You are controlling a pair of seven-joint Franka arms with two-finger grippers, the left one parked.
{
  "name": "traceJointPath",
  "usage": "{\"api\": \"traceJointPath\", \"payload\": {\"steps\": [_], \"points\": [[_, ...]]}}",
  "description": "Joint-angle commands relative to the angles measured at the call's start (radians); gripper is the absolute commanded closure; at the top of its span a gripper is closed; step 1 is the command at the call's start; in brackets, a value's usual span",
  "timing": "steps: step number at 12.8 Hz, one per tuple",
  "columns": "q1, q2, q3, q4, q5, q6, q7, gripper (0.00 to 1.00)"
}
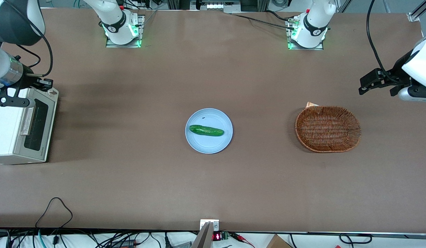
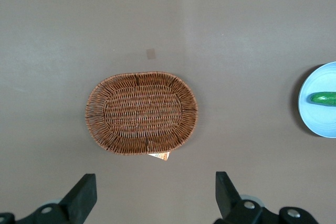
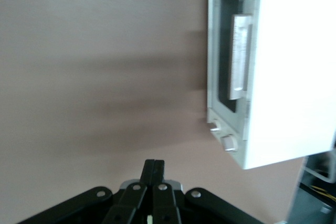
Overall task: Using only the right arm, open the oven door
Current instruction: 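Lower the right gripper to the silver handle of the oven door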
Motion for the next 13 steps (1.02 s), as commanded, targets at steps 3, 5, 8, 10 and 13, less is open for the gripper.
{"api": "traceJointPath", "payload": {"steps": [3,5,8,10,13], "points": [[0.049,0.12,0.005,0.022,-0.275,-0.088,0.11,0.99],[0.055,0.202,0.005,0.02,-0.434,-0.093,0.223,0.99],[0.043,0.288,0.001,0.019,-0.613,-0.022,0.28,0.99],[0.029,0.337,-0.001,0.014,-0.694,0.012,0.377,0.99],[0.031,0.43,-0.001,0.013,-0.786,0.024,0.573,0.99]]}}
